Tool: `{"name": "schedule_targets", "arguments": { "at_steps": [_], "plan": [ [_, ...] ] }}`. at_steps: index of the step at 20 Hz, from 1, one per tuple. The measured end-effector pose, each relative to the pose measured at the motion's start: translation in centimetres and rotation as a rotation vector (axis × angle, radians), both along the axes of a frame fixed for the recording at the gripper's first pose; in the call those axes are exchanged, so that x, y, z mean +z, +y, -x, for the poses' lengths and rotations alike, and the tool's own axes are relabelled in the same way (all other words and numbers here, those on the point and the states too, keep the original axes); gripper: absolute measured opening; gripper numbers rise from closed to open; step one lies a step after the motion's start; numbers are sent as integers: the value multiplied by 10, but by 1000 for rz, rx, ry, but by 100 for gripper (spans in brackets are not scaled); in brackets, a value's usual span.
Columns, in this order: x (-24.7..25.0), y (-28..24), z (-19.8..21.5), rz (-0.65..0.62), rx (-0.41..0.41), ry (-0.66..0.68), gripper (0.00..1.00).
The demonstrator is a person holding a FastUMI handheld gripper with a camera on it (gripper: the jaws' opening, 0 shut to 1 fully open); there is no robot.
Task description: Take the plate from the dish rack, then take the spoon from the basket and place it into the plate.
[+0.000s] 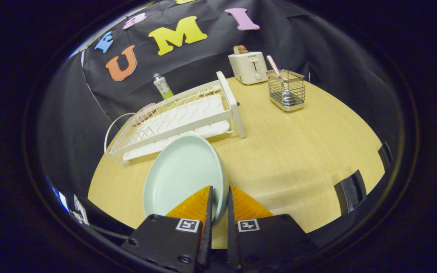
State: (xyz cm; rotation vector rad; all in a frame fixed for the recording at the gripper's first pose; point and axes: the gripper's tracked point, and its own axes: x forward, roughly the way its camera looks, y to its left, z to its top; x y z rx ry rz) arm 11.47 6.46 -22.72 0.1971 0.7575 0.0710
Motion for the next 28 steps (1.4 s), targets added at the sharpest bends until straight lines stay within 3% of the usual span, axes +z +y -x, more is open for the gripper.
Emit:
{"name": "schedule_targets", "arguments": {
  "at_steps": [3, 8, 12, 13, 16, 18, 25, 28],
  "plan": [
    [-4, -2, -3, 5, 40, -29, 26],
    [12, -24, -18, 106, 32, -157, 27],
    [47, -39, -28, 157, 74, -312, 57],
    [59, -47, -34, 174, 66, -362, 58],
    [91, -80, -53, 255, 9, -478, 89],
    [102, -97, -69, 277, -13, -494, 100],
    [125, -149, -150, 265, -61, -477, 100],
    [136, -146, -185, 254, -2, -471, 100]
  ]
}}
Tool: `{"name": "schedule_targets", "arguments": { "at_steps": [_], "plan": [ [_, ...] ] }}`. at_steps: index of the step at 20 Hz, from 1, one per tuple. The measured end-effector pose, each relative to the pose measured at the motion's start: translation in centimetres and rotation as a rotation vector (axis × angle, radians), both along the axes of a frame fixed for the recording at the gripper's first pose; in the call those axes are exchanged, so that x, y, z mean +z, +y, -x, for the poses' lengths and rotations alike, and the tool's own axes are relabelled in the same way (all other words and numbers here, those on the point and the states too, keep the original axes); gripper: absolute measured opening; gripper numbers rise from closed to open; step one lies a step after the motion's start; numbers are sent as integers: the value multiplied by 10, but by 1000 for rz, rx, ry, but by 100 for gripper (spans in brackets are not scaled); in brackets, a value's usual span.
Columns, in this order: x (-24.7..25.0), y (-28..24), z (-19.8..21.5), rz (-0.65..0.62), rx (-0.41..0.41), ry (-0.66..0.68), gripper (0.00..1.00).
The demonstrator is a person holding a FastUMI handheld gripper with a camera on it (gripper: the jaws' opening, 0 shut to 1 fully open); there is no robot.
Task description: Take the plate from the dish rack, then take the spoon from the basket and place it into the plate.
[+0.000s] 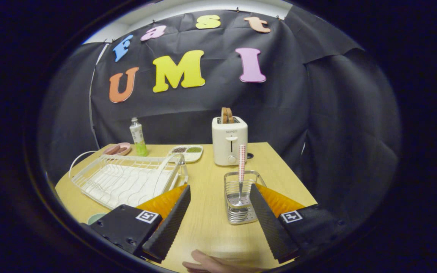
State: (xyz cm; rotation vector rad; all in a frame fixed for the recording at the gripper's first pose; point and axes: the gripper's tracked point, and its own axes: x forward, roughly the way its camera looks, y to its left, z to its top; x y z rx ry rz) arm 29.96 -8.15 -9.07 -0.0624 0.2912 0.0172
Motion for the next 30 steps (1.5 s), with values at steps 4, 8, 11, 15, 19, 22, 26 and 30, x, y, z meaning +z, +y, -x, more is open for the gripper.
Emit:
{"name": "schedule_targets", "arguments": {
  "at_steps": [4, 8, 11, 15, 19, 22, 26, 30],
  "plan": [
    [13, -13, -51, 44, -25, -31, 100],
    [7, -18, -84, 30, -79, 28, 100],
    [10, -16, -101, -8, -72, 2, 93],
    [-13, -24, -113, -28, -113, 98, 43],
    [-8, -32, -108, -53, -149, 65, 17],
    [26, -32, -92, -108, -154, -55, 16],
    [82, -31, -59, -61, -190, -210, 15],
    [139, -2, -5, -3, -171, -320, 16]
  ]
}}
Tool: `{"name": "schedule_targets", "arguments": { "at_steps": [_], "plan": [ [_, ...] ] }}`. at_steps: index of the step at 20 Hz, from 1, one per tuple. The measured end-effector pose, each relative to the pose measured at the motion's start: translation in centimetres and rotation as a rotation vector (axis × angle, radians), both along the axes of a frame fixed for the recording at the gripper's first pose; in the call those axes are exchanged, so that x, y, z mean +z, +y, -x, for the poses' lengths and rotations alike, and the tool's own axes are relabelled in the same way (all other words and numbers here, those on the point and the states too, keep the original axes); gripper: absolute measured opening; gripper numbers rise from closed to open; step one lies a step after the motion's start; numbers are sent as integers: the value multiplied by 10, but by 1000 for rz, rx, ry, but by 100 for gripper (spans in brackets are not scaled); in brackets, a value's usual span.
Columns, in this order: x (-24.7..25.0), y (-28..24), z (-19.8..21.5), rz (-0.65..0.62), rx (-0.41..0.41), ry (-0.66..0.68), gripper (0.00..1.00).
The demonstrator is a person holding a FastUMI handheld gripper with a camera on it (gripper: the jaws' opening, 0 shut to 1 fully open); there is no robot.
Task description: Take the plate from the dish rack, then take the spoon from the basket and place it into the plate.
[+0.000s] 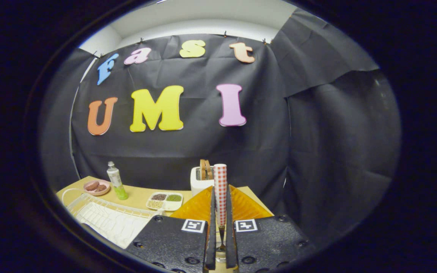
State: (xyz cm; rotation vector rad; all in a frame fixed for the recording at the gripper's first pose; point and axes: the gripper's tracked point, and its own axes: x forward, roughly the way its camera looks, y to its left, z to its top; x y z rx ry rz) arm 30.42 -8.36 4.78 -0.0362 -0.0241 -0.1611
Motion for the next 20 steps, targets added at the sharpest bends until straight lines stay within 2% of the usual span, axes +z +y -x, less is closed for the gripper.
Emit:
{"name": "schedule_targets", "arguments": {
  "at_steps": [7, 12, 16, 20],
  "plan": [
    [44, 88, 122, -6, 82, -65, 15],
    [32, 152, 195, -21, 163, -101, 15],
    [-2, 200, 217, -17, 196, -105, 15],
    [-48, 239, 213, 8, 197, -106, 15]
  ]
}}
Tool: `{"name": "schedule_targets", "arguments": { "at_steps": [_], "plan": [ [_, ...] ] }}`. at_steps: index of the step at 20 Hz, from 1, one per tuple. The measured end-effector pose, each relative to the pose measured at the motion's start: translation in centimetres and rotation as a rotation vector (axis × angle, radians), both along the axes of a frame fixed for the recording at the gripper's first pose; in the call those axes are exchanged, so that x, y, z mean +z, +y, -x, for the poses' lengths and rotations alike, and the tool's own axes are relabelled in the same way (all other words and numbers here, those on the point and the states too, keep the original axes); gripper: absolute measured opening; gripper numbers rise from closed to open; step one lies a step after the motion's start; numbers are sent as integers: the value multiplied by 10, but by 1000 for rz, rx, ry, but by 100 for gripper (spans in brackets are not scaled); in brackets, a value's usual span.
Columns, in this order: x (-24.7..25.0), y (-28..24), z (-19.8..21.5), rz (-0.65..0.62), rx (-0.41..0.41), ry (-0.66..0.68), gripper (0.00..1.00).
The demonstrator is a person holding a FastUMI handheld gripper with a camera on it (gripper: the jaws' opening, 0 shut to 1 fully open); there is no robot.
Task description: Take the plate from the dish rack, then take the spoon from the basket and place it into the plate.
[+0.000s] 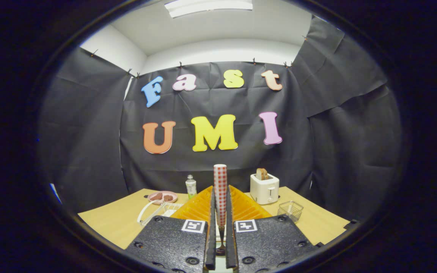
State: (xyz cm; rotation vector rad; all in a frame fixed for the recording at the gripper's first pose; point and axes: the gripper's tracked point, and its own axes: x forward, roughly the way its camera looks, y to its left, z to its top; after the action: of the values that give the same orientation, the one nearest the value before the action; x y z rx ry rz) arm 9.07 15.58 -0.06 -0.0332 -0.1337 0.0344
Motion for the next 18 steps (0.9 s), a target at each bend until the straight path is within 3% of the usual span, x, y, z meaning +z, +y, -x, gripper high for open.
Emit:
{"name": "schedule_targets", "arguments": {
  "at_steps": [3, 8, 11, 18],
  "plan": [
    [-36, 18, -6, 26, -10, -9, 16],
    [-92, 36, -22, -1, -1, 91, 16],
    [-107, 47, -28, -4, 46, 94, 15],
    [-133, 34, -36, -33, 65, 109, 17]
  ]
}}
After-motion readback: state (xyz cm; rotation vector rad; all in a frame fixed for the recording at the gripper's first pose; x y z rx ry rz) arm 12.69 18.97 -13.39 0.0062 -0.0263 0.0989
